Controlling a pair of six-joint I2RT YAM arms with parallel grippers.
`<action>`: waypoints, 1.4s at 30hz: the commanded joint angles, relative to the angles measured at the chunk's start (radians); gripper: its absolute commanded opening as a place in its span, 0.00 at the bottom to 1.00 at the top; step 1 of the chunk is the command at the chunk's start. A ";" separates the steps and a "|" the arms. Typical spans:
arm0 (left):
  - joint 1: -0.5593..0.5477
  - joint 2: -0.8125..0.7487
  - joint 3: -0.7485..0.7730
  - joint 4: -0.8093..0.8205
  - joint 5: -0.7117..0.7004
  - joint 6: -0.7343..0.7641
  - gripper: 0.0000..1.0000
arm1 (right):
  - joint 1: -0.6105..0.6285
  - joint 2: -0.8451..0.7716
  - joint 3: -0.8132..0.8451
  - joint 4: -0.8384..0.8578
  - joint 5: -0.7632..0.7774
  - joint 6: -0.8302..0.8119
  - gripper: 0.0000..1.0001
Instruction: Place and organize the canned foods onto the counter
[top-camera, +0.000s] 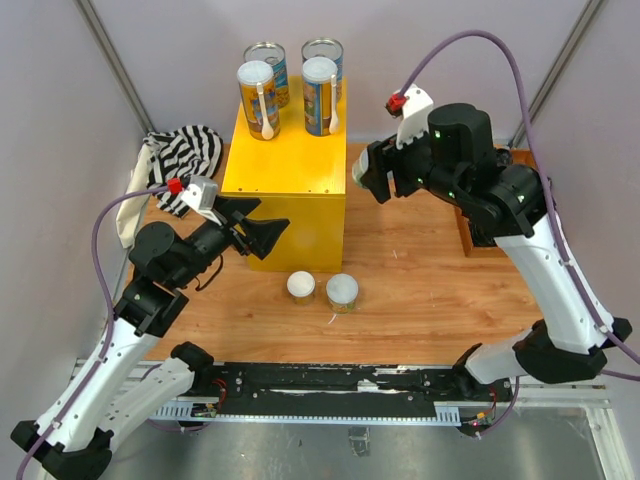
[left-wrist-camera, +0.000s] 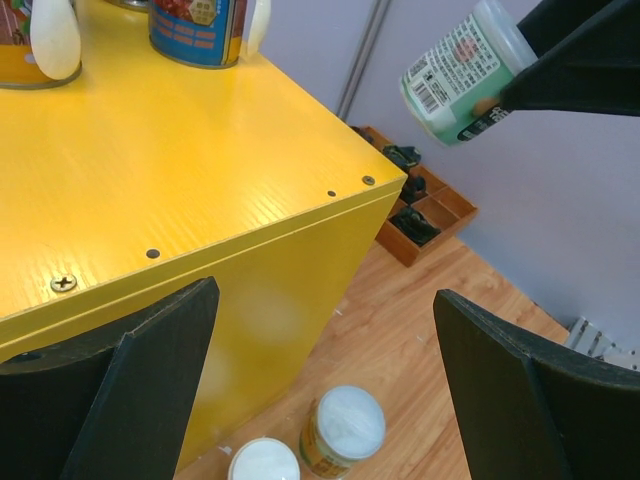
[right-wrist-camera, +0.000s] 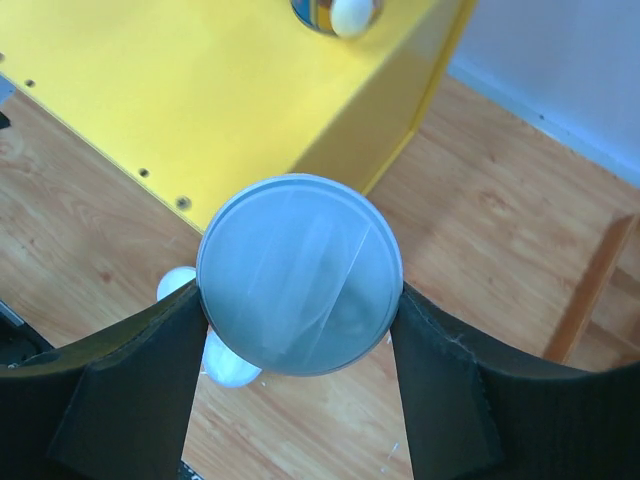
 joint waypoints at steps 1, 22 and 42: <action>-0.006 -0.015 0.046 0.000 -0.011 0.012 0.93 | 0.076 0.082 0.180 -0.026 0.033 -0.045 0.16; -0.006 0.011 0.111 -0.017 -0.045 0.118 0.93 | 0.237 0.388 0.533 -0.061 0.036 -0.044 0.17; -0.006 0.054 0.107 0.056 0.012 0.235 0.94 | 0.242 0.458 0.594 -0.063 0.008 -0.024 0.22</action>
